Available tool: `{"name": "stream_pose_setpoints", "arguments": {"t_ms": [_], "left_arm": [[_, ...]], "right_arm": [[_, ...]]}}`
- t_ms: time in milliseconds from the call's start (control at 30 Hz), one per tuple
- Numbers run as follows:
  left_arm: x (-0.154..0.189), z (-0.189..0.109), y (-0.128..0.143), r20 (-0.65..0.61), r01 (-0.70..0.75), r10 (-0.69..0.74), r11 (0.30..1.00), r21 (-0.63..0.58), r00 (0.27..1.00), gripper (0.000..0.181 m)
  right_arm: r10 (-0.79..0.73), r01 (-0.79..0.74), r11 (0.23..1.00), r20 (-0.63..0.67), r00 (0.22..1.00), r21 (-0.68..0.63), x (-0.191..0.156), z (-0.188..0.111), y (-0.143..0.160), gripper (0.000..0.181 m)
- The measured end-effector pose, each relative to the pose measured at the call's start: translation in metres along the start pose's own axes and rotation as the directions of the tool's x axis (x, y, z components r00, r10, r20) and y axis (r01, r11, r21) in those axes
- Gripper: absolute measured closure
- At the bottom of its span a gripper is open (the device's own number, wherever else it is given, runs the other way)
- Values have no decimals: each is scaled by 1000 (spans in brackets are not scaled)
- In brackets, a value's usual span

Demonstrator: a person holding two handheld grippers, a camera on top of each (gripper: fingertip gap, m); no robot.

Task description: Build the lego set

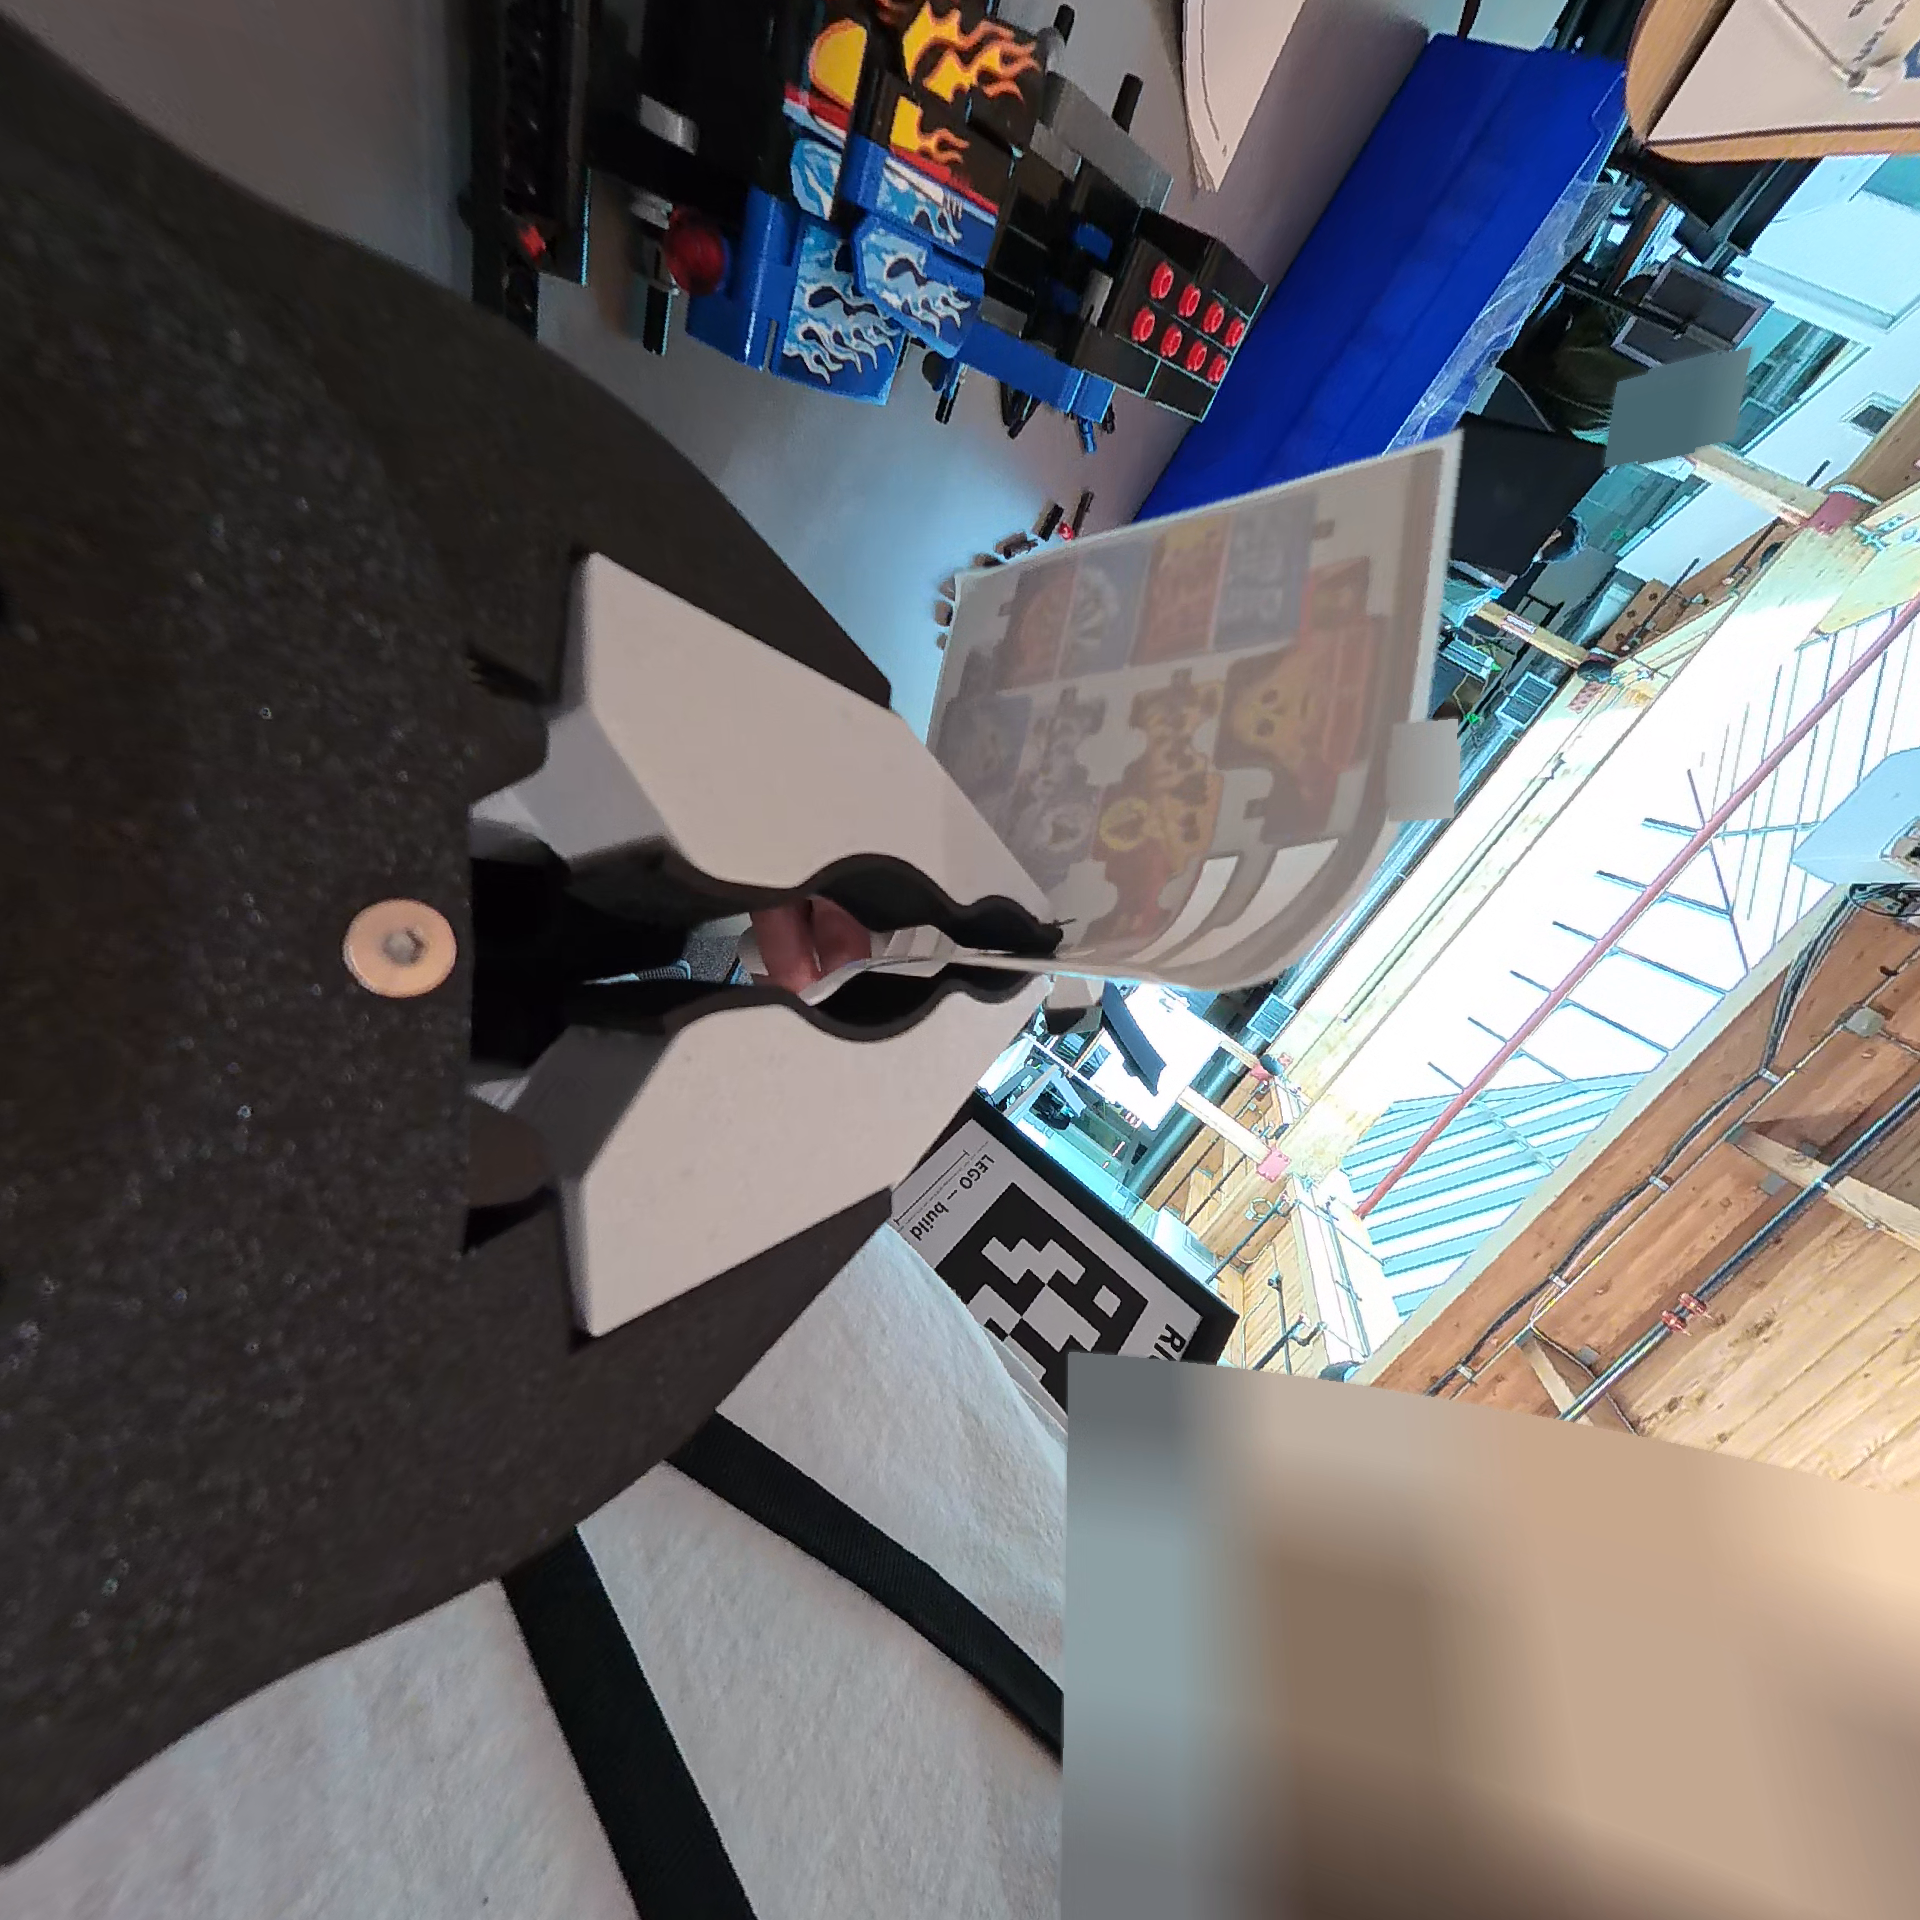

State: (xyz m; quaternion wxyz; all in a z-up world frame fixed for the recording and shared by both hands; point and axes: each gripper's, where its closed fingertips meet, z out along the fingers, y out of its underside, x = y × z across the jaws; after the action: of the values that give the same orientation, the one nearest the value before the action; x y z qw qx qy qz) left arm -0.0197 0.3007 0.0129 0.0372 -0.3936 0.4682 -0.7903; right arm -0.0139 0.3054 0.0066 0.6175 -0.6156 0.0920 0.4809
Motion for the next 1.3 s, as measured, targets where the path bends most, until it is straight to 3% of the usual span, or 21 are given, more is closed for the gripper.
{"name": "stream_pose_setpoints", "arguments": {"t_ms": [500, 633, 700, 900, 1033, 1300], "left_arm": [[-4, -13, 3, 3, 48, -48, 999, -3, 999, 181], [-10, -15, 4, 21, 72, -72, 997, 1, 997, 181], [-10, -13, 4, 22, 69, -69, 998, -3, 997, 181], [-5, -7, 5, -16, 77, -77, 997, -3, 997, 181], [-3, -5, 6, -39, 89, -89, 996, -1, 995, 181], [9, -6, 6, -123, 123, -123, 992, -11, 985, 181]], "right_arm": [[-69, 71, 997, -113, 991, 12, 12, -14, -13, 181], [-214, 196, 973, -162, 963, -120, 8, -8, 1, 179], [-294, 258, 945, -181, 938, -199, 6, 0, 11, 161], [-319, 273, 935, -199, 927, -224, 8, 8, 17, 161], [-270, 241, 951, -141, 952, -195, 2, 9, 18, 172], [-133, 133, 981, 9, 991, -140, -10, 8, 20, 174]]}}
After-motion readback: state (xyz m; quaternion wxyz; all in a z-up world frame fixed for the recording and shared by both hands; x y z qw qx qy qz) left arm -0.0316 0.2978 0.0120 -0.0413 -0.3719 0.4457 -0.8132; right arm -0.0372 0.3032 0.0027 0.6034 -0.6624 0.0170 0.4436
